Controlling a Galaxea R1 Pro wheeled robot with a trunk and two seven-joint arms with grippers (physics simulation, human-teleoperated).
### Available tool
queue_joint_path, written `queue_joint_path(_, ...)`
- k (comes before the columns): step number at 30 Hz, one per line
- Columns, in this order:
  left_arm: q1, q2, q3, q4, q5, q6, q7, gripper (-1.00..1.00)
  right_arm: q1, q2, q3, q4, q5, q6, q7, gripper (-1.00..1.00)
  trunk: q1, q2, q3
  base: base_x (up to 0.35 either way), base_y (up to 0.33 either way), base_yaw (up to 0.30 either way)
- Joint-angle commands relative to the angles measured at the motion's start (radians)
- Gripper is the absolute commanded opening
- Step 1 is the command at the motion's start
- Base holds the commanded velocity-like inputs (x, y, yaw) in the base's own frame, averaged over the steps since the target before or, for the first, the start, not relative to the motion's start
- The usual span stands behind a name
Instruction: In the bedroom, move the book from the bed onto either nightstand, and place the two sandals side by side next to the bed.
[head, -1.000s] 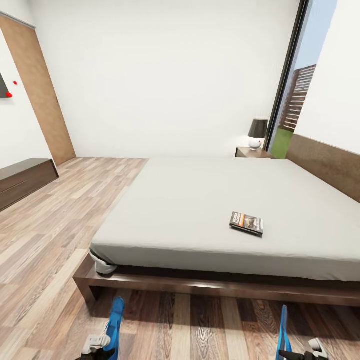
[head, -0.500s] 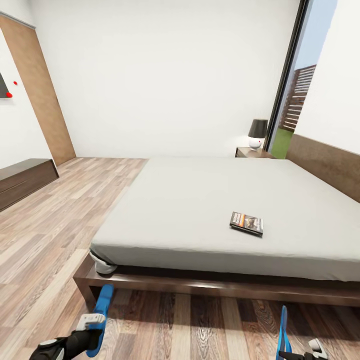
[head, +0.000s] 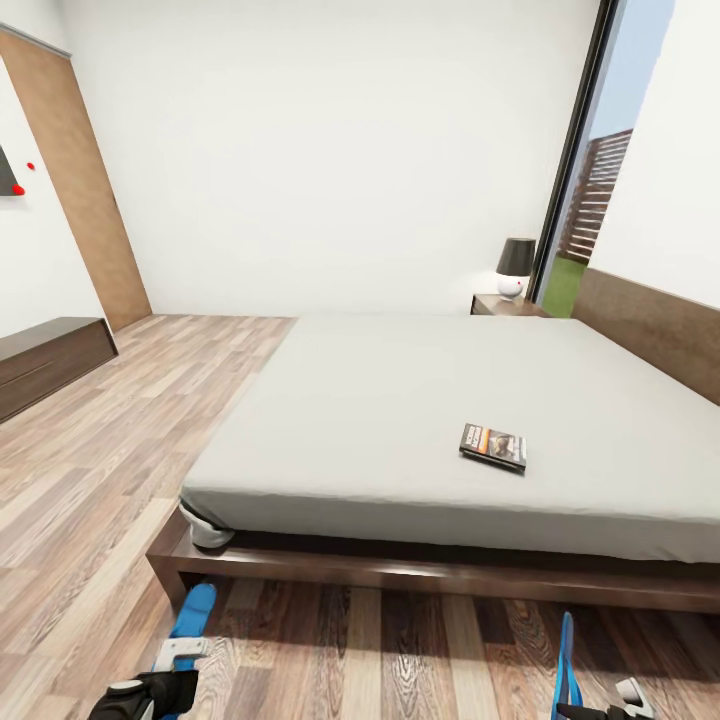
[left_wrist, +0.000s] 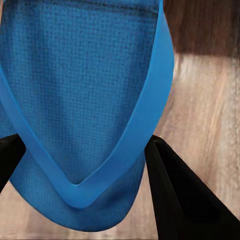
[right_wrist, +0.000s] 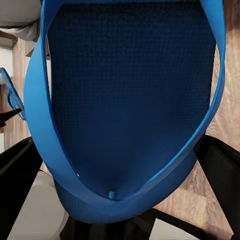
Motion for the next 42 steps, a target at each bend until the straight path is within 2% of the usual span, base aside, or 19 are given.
queue_joint_path(1,-0.001,-0.009,0.007,-0.002,-0.014,0.014,0.011,-1.0,0.0,0.0,-0.007,0.0,0.003,0.011,0.003,-1.0,0.0,0.0,-0.001,0.0,0.0,0.0)
queue_joint_path(3,-0.001,-0.022,0.007,-0.002,-0.015,0.025,0.052,-1.0,0.0,0.0,-0.007,0.0,0.003,0.011,0.003,-1.0,0.0,0.0,-0.001,0.0,0.0,0.0)
queue_joint_path(5,-0.001,-0.028,0.006,-0.001,-0.014,0.03,0.069,-1.0,0.0,0.0,-0.007,0.0,0.003,0.011,0.003,-1.0,0.0,0.0,-0.001,0.0,0.0,0.0)
queue_joint_path(7,-0.001,-0.044,0.005,-0.001,-0.013,0.031,0.073,-1.0,0.0,0.0,-0.007,0.002,0.003,0.011,0.003,-1.0,0.0,0.0,-0.001,0.0,0.0,0.0)
queue_joint_path(16,-0.001,-0.061,0.007,0.002,-0.013,0.023,0.071,-1.0,0.0,0.0,-0.007,0.003,0.003,0.009,0.003,-1.0,0.034,-0.063,-0.029,0.0,0.0,0.0)
queue_joint_path(42,-0.001,-0.065,0.007,0.047,-0.01,0.017,0.068,-1.0,0.0,0.002,-0.007,0.003,0.003,0.005,0.0,-1.0,0.134,-0.245,-0.111,0.0,0.0,0.0)
